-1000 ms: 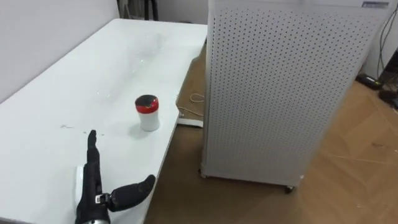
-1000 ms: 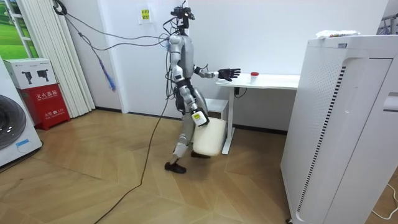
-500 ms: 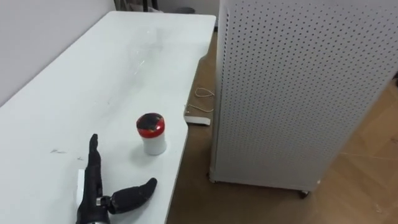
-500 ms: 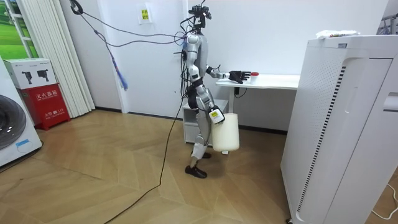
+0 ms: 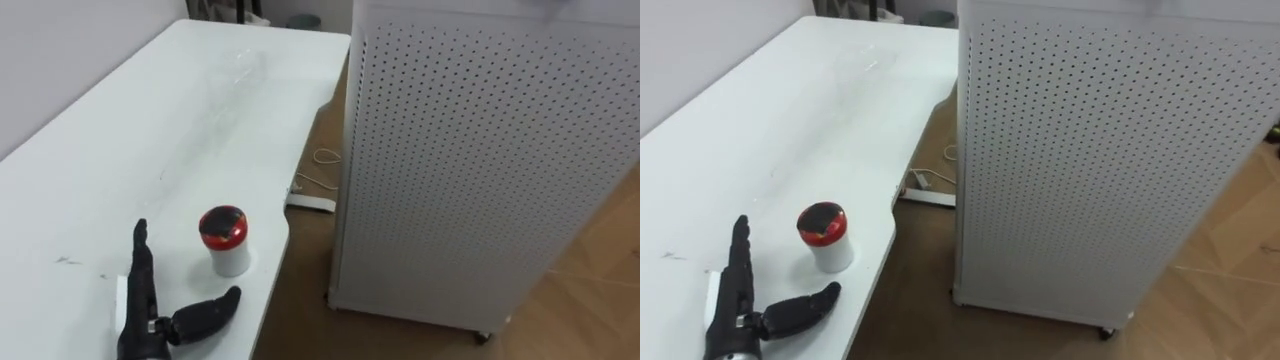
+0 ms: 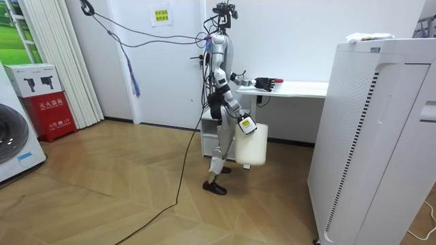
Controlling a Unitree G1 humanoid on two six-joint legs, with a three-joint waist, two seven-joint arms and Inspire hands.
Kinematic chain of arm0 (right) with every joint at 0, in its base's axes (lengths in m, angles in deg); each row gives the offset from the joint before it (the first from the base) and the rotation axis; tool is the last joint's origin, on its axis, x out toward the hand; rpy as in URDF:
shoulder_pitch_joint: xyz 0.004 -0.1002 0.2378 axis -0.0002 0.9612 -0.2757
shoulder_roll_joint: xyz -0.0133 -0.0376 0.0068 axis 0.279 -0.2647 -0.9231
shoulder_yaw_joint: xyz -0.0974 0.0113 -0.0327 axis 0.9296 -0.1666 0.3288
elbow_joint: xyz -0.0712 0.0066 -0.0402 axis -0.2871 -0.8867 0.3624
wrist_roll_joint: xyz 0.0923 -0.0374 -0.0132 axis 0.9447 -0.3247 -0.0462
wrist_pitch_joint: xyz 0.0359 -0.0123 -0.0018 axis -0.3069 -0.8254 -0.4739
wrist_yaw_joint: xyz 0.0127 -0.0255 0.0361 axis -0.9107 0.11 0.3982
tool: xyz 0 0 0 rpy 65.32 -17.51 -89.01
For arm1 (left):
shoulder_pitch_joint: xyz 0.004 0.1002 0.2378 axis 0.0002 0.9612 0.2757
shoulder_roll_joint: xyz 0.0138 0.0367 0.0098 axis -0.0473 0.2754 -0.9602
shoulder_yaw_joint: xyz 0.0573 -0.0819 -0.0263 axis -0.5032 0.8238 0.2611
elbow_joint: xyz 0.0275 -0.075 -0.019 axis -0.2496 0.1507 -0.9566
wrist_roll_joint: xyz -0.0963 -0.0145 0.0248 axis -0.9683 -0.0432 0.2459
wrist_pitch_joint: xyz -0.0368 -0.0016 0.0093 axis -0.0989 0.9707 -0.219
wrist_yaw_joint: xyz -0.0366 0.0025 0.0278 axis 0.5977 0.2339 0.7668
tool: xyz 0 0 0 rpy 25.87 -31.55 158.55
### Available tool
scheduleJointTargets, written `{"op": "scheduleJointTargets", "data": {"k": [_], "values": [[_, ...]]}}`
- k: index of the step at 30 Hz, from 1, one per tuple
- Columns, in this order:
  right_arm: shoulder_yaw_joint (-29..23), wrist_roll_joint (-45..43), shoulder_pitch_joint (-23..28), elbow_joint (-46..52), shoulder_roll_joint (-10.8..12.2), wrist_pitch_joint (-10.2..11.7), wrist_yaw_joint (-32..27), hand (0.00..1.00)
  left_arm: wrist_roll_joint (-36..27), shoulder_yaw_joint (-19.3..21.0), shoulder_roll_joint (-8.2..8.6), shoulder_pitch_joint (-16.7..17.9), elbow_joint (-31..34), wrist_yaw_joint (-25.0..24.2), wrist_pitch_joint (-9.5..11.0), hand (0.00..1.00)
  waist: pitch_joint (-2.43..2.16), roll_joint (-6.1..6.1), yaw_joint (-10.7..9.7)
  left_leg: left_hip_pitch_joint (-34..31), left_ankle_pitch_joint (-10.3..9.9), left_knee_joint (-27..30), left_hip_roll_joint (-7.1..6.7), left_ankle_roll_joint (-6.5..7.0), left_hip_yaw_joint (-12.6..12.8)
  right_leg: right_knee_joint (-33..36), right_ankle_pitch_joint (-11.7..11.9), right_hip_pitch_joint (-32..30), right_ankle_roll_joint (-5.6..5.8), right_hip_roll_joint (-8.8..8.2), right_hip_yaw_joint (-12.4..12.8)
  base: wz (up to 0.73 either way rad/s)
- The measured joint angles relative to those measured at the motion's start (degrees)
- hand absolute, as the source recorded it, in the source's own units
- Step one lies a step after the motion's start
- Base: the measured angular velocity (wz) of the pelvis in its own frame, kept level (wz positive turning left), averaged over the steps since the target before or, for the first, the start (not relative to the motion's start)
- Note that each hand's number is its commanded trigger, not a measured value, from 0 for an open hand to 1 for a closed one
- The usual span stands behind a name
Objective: Pick garbage
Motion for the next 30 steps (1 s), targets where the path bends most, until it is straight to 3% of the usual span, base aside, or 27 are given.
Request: {"op": "scheduleJointTargets", "data": {"k": [11, 30], "values": [[0.06, -0.51, -0.36, 0.01, 0.12, 0.0, 2.38, 1.0, -1.24, -0.34, 0.02, -0.09, -0.21, 2.24, 0.03, 0.0, -0.03, -0.2, -0.91, 0.85, 0.22, -0.96, 0.02, -0.18, -0.18, -1.57, 0.29, 1.19, -0.1, 0.3, -0.07, 0.0], [1.5, -0.88, -0.26, 0.01, -0.01, -0.01, 2.4, 1.0, -5.0, -2.3, -0.23, -3.6, -4.6, 5.9, 0.88, 0.0, 0.01, 0.26, -1.4, 1.5, 0.93, -2.22, 0.6, -0.54, 0.22, -3.87, 1.94, 1.97, -0.52, 1.23, 0.37, -0.01]]}}
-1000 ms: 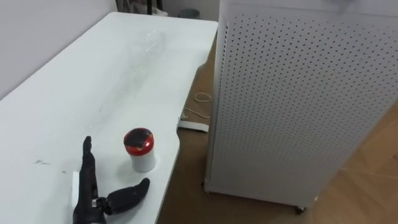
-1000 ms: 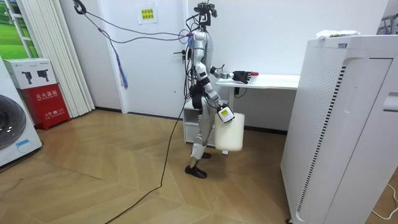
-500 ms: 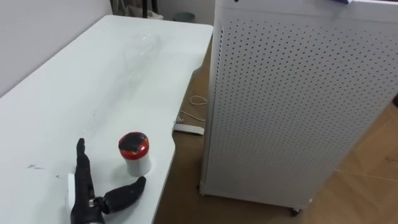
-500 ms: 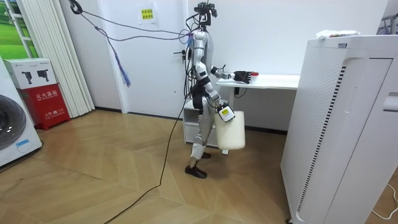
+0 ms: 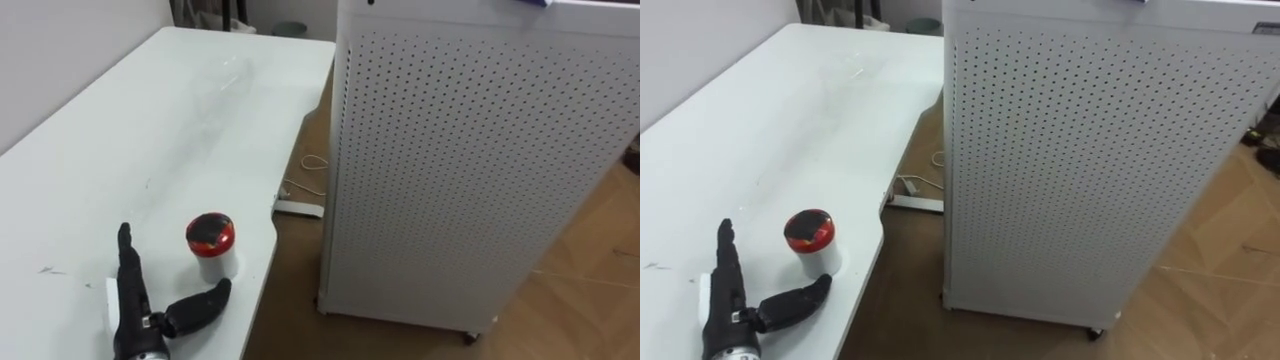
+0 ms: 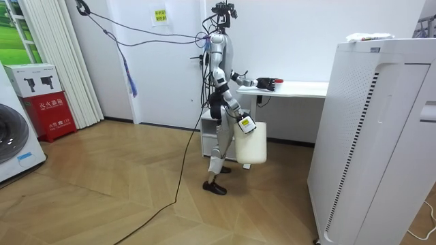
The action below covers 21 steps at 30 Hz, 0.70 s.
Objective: Pick garbage
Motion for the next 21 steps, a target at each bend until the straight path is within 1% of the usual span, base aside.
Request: {"op": "scheduleJointTargets", "data": {"k": [2, 7, 11, 13, 18, 21], "values": [[0.76, -0.06, 0.02, 0.01, -0.01, -0.01, 0.02, 1.0, -0.29, 0.03, 0.0, -0.06, -0.05, 0.37, -0.01, 0.0, 0.0, 0.07, -0.17, 0.04, 0.04, -0.13, 0.01, -0.02, 0.03, 0.01, 0.02, -0.04, -0.03, 0.01, 0.0, 0.0], [0.88, -1.29, 0.0, 0.69, 0.06, -0.73, 0.09, 1.0, -0.22, 0.02, 0.16, -0.28, -0.06, 2.36, -0.36, 0.0, -0.06, 0.16, -1.48, 0.03, 0.05, -0.12, 0.02, -0.03, 0.03, 0.04, 0.02, -0.05, -0.03, -0.01, 0.0, 0.0], [0.86, -1.55, 0.01, 0.69, 0.05, -0.73, 0.05, 1.0, -0.23, 0.11, 0.18, -0.91, -0.63, 2.36, -0.75, 0.0, -0.06, 0.16, -2.1, 0.07, 0.13, -0.08, 0.0, 0.02, 0.2, 0.05, 0.02, 0.02, -0.03, -0.06, 0.16, 0.0], [0.86, -1.62, 0.02, 0.68, 0.19, -0.73, 0.1, 1.0, -0.24, 0.19, 0.18, -1.23, -0.7, 2.35, -1.52, 0.0, -0.05, 0.18, -2.57, 0.29, 0.17, -0.09, 0.01, 0.03, 0.46, 0.01, 0.02, 0.27, -0.03, -0.08, 0.23, 0.0], [0.86, -1.76, 0.07, 0.68, 0.18, -0.73, 0.12, 1.0, -0.26, 0.12, 0.44, -1.82, -0.7, 1.35, -2.09, 0.0, -0.02, 0.23, -3.07, 0.41, 0.17, -0.1, 0.04, 0.03, 0.68, 0.17, 0.02, 0.24, -0.03, -0.08, 0.27, -0.01], [0.86, -2.18, 0.07, 0.68, 0.18, -0.76, 0.24, 1.0, -0.26, 0.13, 0.6, -2.68, -0.72, 0.96, -3.22, 0.0, 0.01, 0.29, -3.7, 0.33, 0.17, -0.13, 0.07, 0.03, 0.71, 0.32, 0.02, 0.08, -0.03, -0.07, 0.27, 0.0]]}}
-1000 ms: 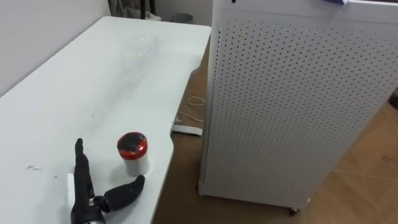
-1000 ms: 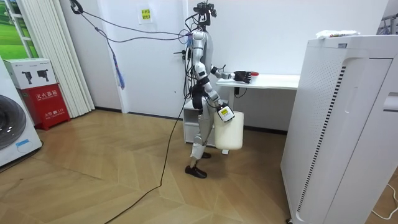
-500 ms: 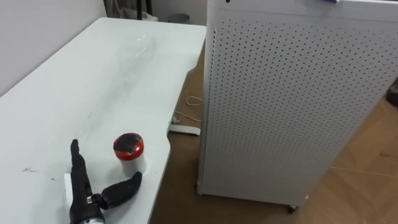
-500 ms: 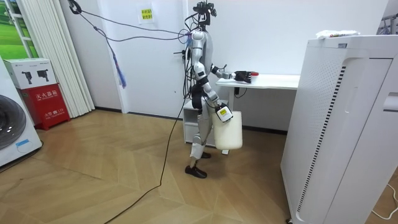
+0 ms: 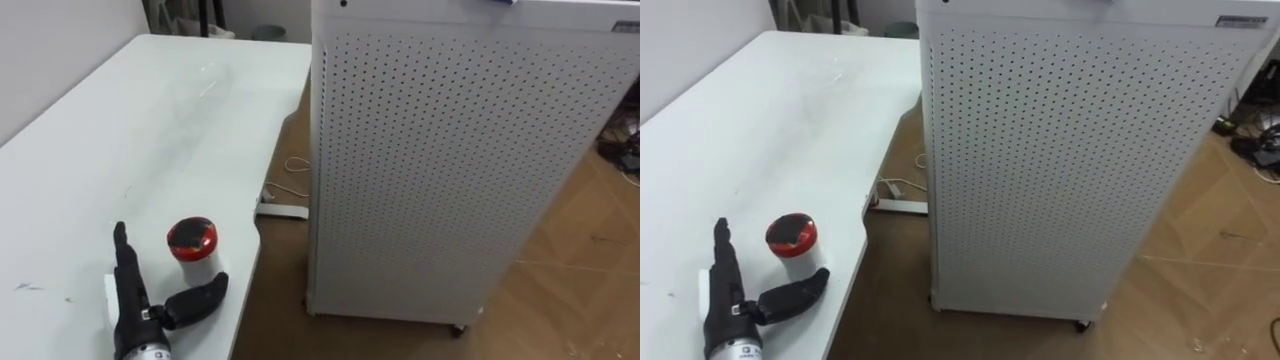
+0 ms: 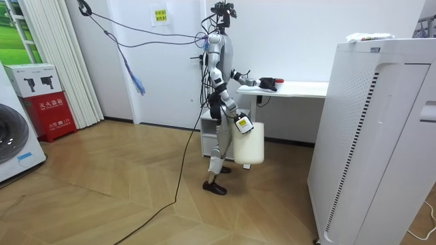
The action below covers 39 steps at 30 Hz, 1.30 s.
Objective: Pick garbage
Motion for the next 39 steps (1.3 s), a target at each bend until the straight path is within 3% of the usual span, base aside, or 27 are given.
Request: {"op": "scheduleJointTargets", "data": {"k": [3, 9, 10, 11, 39], "values": [[0.01, -0.41, 0.01, 0.0, 0.0, -0.13, 0.42, 1.0, -0.01, -0.16, 0.07, -0.98, -0.04, -0.75, -0.88, 0.0, 0.02, 0.15, -0.76, -0.17, 0.0, -0.05, 0.04, 0.0, 0.08, 0.04, 0.0, -0.31, 0.0, 0.02, 0.09, -0.03], [0.03, -2.48, 0.0, 0.17, 0.11, -0.45, 0.34, 1.0, -0.59, -1.51, 2.08, -3.43, -0.37, -1.79, -1.42, 0.0, -0.07, 0.39, -1.42, -0.31, 0.0, -0.21, 0.06, 0.0, 0.56, 0.03, 0.0, -0.67, 0.0, -0.01, 0.32, -0.02], [0.03, -3.09, 0.0, 0.25, 0.21, -0.45, 0.27, 1.0, -1.07, -2.23, 2.09, -3.71, -0.37, -1.99, -1.54, 0.07, -0.07, 0.4, -1.65, -0.23, 0.01, -0.25, 0.08, 0.0, 0.59, 0.02, 0.0, -0.68, 0.0, 0.0, 0.37, -0.03], [0.03, -3.5, 0.0, 0.29, 0.23, -0.45, 0.23, 1.0, -1.17, -2.33, 2.08, -3.85, -0.37, -2.04, -1.63, 1.0, -0.07, 0.4, -1.71, -0.15, 0.01, -0.32, 0.08, -0.01, 0.61, 0.02, 0.0, -0.68, 0.01, 0.0, 0.42, -0.06], [0.01, -6.16, -0.09, 0.31, 0.94, -0.48, -0.22, 1.0, -3.33, -2.25, 1.81, -5.54, -0.45, -4.89, -2.38, 1.0, 0.08, 0.17, -1.92, 0.9, 0.12, -2.3, 0.1, -0.17, 0.84, -1.96, 0.0, 0.2, 0.01, 0.38, 1.56, -0.01]]}}
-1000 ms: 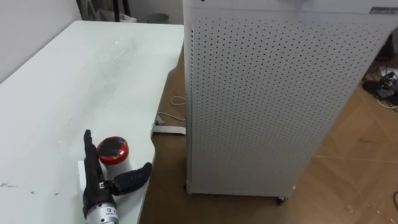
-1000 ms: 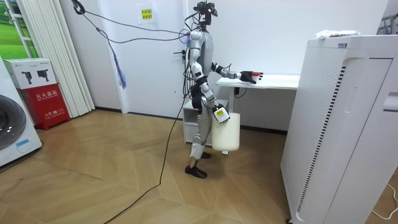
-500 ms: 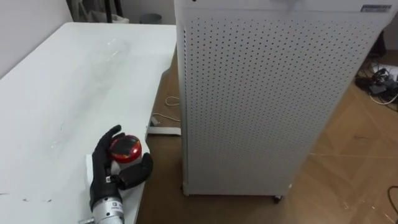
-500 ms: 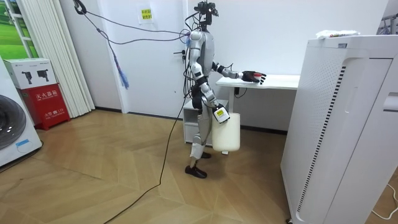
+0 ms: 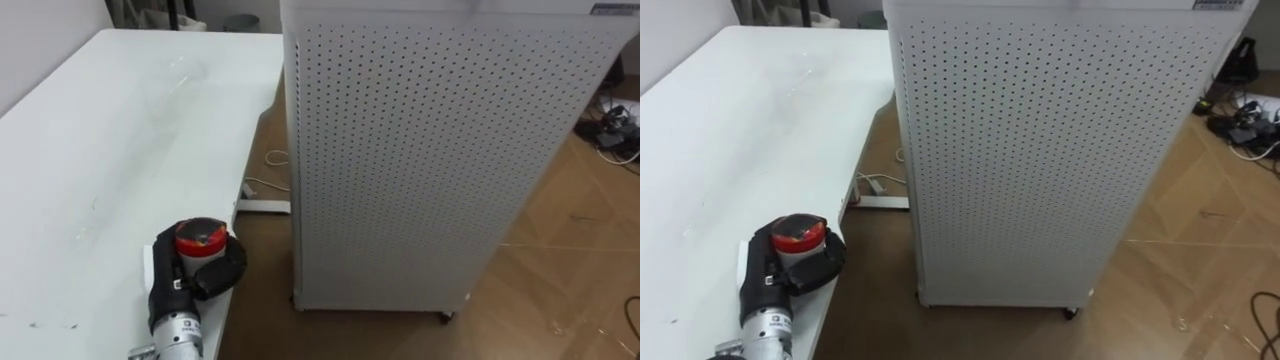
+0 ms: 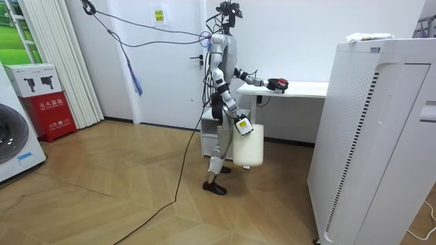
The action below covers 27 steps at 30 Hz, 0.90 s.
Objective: Pick garbage
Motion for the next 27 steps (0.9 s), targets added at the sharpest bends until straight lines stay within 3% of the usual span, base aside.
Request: {"op": "scheduleJointTargets", "data": {"k": [9, 12, 18, 22, 27], "values": [[-0.08, 0.05, -0.18, 0.0, 1.08, 0.0, -0.3, 1.0, -0.85, 0.04, 0.52, -0.18, 0.06, -0.48, 0.27, 1.0, 0.09, -0.13, 0.02, 0.47, 0.08, -0.73, 0.0, -0.1, 0.35, 0.0, 0.0, -0.1, 0.0, 0.06, 0.68, -0.02], [0.06, 0.29, -0.74, -0.1, 1.57, -0.02, -0.7, 1.0, -3.91, -1.72, 0.56, -0.78, 1.05, -1.65, 0.22, 1.0, 0.09, -0.11, 0.06, 0.0, 0.08, -0.72, -0.01, -0.1, 0.57, 0.11, 0.0, -0.77, 0.0, 0.01, 0.7, -0.04], [0.09, 0.85, -5.24, -1.38, 1.92, -0.1, -0.96, 1.0, -3.85, -6.74, 0.75, -1.71, 6.31, -7.34, -0.87, 1.0, 0.15, 0.24, 0.48, -3.79, 0.17, 0.04, 0.05, -0.05, 1.29, 1.6, 0.04, -5.49, -0.05, 0.08, 2.34, -0.13], [-0.24, 0.81, -8.29, -1.86, 1.9, 0.08, -2.66, 1.0, -3.83, -8.69, 0.91, -1.77, 11.34, -11.28, -1.04, 1.0, 0.59, 1.45, 0.67, -4.73, 0.17, 0.41, 0.08, -0.05, 0.92, 2.13, 0.05, -7.17, -0.06, 0.09, 2.43, -0.16], [-0.26, 0.84, -10.62, -4.03, 1.73, 0.61, -3.99, 1.0, -3.83, -9.15, 1.23, -2.0, 13.03, -17.12, -1.04, 1.0, 0.54, 2.91, 0.12, -5.34, 0.18, 0.43, 0.22, -0.06, 0.09, 2.62, 0.05, -8.05, -0.06, 0.31, 2.37, -0.05]]}}
